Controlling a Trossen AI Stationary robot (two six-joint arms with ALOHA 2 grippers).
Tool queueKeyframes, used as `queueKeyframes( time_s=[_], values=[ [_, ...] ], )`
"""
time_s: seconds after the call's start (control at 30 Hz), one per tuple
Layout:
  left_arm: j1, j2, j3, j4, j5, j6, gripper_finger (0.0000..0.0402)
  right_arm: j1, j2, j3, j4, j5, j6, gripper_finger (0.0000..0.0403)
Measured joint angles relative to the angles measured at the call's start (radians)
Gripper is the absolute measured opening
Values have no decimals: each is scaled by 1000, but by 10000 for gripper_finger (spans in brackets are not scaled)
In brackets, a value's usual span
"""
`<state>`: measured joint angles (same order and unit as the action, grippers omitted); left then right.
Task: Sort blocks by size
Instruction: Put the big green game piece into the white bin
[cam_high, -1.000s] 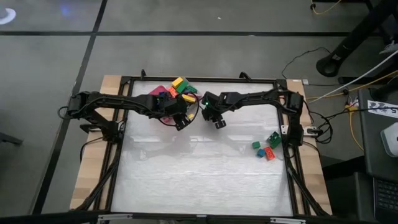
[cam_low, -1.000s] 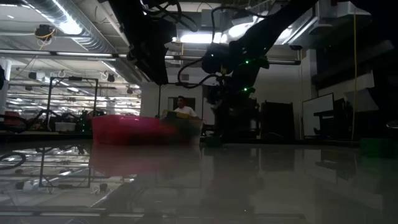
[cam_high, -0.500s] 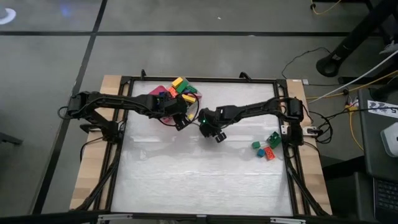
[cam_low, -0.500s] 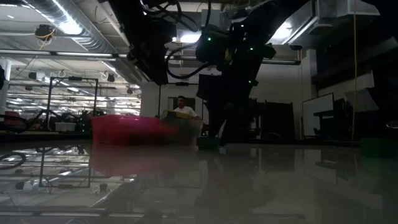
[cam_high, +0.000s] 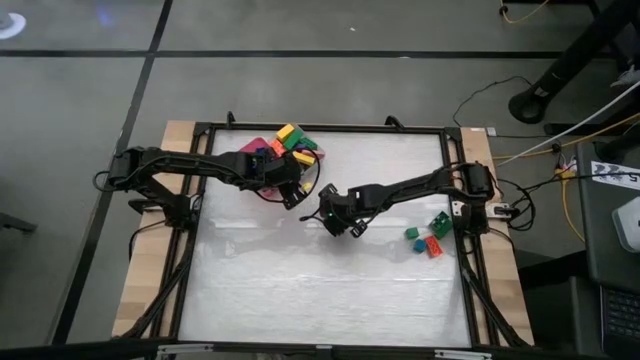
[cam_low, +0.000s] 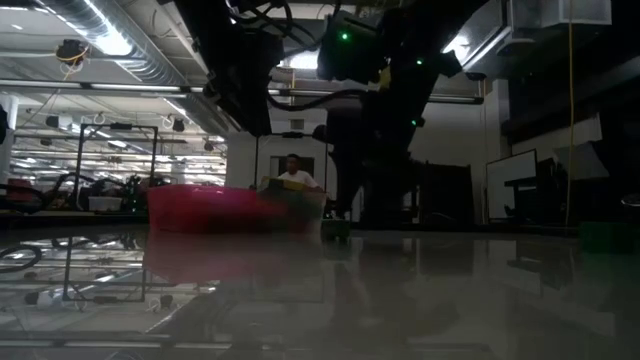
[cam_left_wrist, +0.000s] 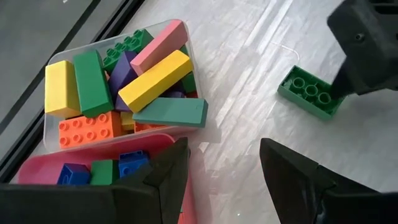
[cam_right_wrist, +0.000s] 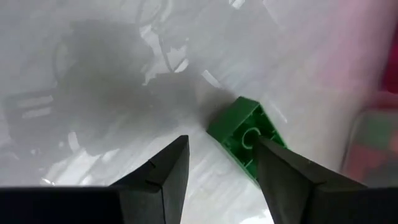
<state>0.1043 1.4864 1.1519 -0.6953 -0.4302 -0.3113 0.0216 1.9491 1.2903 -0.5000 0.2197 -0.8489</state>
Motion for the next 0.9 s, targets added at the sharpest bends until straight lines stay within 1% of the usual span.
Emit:
queueKeyframes(
  time_s=[0.13,0.37,0.47,0.83,0.9],
  values=[
    [0,0,0,0,0,-2,184,-2,-1,0,6,9,-79,177],
    [0,0,0,0,0,-3,184,-2,-1,2,37,14,-335,177],
    [0,0,0,0,0,-3,184,-2,-1,2,38,13,-413,177],
    [0,0,0,0,0,-3,184,-49,-1,4,87,-13,-487,177],
    [0,0,0,0,0,-3,184,-58,-1,4,91,-32,-495,177]
  ],
)
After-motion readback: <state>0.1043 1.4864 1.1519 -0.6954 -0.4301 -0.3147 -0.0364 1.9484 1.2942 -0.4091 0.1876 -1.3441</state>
